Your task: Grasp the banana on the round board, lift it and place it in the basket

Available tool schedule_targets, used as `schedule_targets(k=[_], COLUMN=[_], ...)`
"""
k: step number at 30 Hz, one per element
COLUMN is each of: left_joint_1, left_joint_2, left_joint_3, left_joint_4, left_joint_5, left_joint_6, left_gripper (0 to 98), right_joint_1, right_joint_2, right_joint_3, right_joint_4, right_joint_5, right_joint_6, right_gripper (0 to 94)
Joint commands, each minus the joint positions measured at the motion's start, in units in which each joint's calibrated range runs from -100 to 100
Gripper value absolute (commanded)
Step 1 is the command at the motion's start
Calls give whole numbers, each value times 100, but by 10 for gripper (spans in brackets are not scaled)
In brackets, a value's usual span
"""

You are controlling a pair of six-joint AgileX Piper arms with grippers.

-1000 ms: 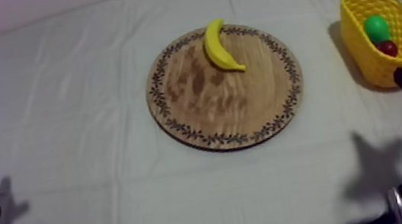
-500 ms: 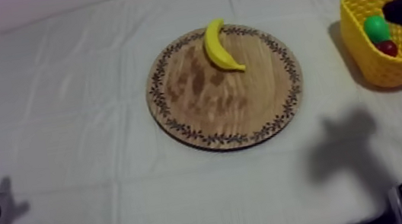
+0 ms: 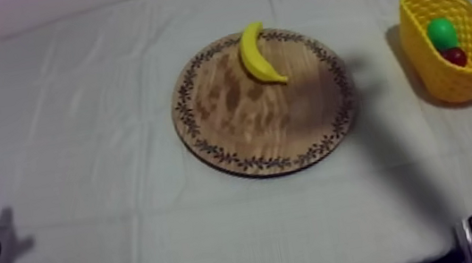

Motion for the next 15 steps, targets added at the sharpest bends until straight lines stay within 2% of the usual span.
schedule_targets(k=[1, 9, 15], left_joint_1=[-2, -2, -2], left_joint_2=[2, 2, 2], left_joint_3=[-2, -2, -2], left_joint_4=[0, 0, 0], left_joint_5=[-2, -2, -2], left_joint_6=[0, 0, 0], left_gripper=[1, 1, 1], right_joint_1=[-84, -430, -575], right_joint_2=[980, 2434, 3225], right_joint_3=[-1264, -2907, -3695], right_joint_4=[-4, -3, 205], right_joint_5=[238, 888, 1111], right_joint_6=[-203, -721, -1081], right_gripper=[4, 3, 4])
